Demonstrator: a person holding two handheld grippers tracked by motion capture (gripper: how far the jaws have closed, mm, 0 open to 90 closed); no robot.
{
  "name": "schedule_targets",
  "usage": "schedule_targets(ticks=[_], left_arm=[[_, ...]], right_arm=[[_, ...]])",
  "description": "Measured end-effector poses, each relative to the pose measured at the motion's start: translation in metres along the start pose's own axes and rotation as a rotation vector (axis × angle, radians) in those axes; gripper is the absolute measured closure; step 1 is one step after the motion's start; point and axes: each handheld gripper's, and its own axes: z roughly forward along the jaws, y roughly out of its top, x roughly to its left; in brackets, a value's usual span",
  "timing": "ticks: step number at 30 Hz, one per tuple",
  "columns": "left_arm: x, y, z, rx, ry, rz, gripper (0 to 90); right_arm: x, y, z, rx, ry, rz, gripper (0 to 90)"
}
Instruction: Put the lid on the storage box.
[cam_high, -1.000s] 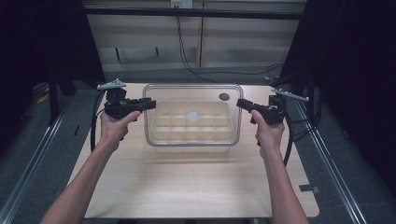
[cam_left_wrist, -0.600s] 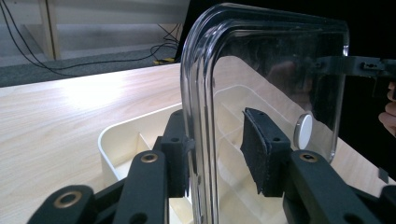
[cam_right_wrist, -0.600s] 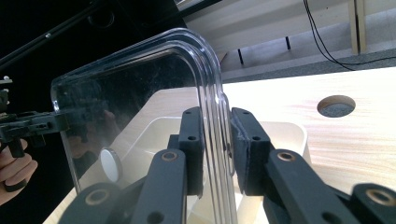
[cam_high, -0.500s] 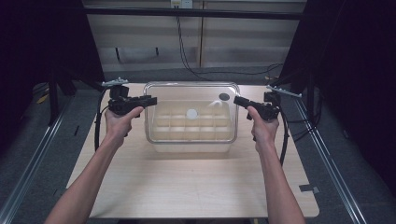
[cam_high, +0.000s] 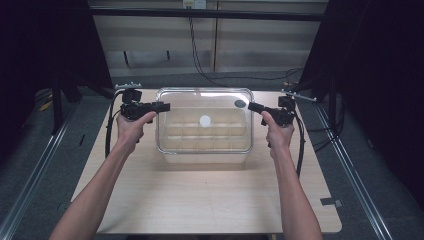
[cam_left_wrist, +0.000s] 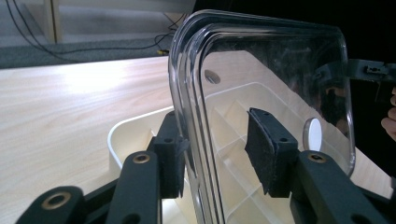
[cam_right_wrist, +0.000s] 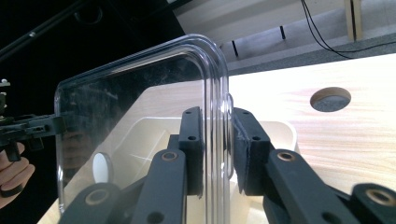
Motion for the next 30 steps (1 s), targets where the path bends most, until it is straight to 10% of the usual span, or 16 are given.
schedule_targets(ticks=[30], left_arm=[[0.029, -0.01, 0.028, 0.113, 0.025, -0.016, 51.4]], right_arm=[[-0.022, -0.009, 0.033, 0.046, -0.063, 0.022, 70.3]])
